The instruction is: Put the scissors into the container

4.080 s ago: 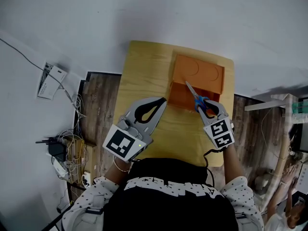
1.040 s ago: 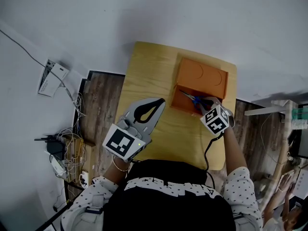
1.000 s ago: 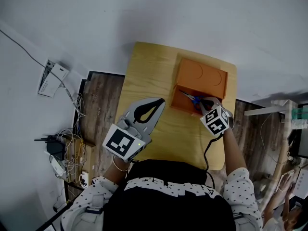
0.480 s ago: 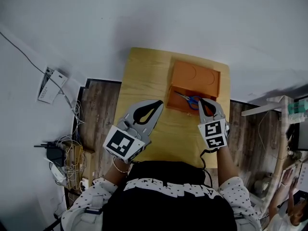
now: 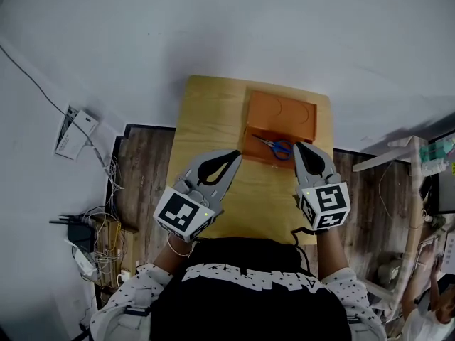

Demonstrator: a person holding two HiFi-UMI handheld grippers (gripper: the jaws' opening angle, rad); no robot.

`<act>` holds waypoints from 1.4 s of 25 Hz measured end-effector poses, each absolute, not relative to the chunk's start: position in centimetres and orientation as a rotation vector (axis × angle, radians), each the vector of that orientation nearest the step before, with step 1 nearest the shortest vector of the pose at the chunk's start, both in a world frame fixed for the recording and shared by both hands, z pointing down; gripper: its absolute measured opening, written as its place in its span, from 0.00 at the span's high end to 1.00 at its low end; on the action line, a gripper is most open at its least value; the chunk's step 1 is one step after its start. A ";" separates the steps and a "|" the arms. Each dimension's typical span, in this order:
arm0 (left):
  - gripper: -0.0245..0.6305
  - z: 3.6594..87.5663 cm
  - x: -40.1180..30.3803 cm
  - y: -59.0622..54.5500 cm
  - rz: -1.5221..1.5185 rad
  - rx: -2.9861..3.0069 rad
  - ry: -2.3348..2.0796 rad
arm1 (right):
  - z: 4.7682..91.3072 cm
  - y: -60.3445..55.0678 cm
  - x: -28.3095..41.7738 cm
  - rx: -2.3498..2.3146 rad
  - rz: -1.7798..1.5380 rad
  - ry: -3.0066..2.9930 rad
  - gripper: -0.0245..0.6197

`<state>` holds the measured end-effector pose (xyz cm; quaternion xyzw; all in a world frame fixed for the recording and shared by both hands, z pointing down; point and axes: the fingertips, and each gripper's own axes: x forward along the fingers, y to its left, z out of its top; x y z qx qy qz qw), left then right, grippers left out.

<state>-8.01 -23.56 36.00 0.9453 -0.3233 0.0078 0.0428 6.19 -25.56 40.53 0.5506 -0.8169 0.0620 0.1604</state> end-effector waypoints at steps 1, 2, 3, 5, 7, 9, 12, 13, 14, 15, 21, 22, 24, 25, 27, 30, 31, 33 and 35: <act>0.96 36.0 -8.0 -23.5 0.028 2.894 -0.987 | 40.3 -25.3 6.2 1.578 0.170 -2.331 0.94; 0.96 36.0 -7.9 -23.3 0.028 2.897 -0.982 | 40.2 -25.1 6.2 1.580 0.168 -2.332 0.94; 0.96 36.0 -7.9 -23.2 0.026 2.901 -0.976 | 40.1 -24.8 6.2 1.580 0.170 -2.337 0.94; 0.96 36.0 -7.8 -22.9 0.028 2.908 -0.970 | 40.0 -24.4 6.2 1.580 0.172 -2.343 0.94; 0.96 35.9 -7.7 -22.8 0.027 2.914 -0.968 | 39.8 -24.2 6.2 1.578 0.165 -2.344 0.94; 0.96 35.8 -7.7 -22.6 0.023 2.918 -0.965 | 39.5 -24.0 6.2 1.575 0.160 -2.355 0.94; 0.96 35.8 -7.8 -22.3 0.025 2.916 -0.971 | 39.2 -23.7 6.1 1.570 0.157 -2.365 0.94; 0.96 35.8 -7.9 -22.3 0.027 2.915 -0.975 | 39.1 -23.6 6.0 1.568 0.154 -2.365 0.94; 0.96 35.8 -7.9 -22.2 0.030 2.914 -0.979 | 39.1 -23.6 6.0 1.566 0.150 -2.364 0.94; 0.96 35.8 -8.0 -22.3 0.035 2.913 -0.983 | 39.0 -23.6 6.0 1.566 0.146 -2.364 0.94; 0.96 36.0 -8.0 -22.1 0.045 2.912 -0.987 | 39.1 -23.5 6.2 1.572 0.152 -2.357 0.94; 0.96 35.9 -8.0 -22.1 0.041 2.912 -0.988 | 39.1 -23.5 6.2 1.577 0.153 -2.355 0.94; 0.96 35.8 -8.0 -22.1 0.038 2.910 -0.993 | 39.1 -23.6 6.4 1.584 0.152 -2.354 0.94; 0.96 35.7 -7.9 -22.1 0.041 2.910 -0.997 | 39.1 -23.6 6.6 1.587 0.152 -2.354 0.94; 0.96 35.9 -7.9 -22.1 0.049 2.913 -1.000 | 39.2 -23.7 6.8 1.590 0.154 -2.350 0.94; 0.96 36.2 -7.8 -22.2 0.050 2.907 -1.001 | 39.5 -23.9 6.9 1.582 0.164 -2.345 0.94; 0.96 36.2 -7.8 -22.3 0.045 2.906 -1.000 | 39.6 -24.1 6.9 1.578 0.166 -2.345 0.94; 0.96 36.3 -7.9 -22.6 0.040 2.903 -1.002 | 39.8 -24.4 6.8 1.572 0.166 -2.347 0.94; 0.96 36.4 -7.9 -22.9 0.043 2.900 -1.008 | 39.9 -24.8 6.8 1.565 0.166 -2.350 0.94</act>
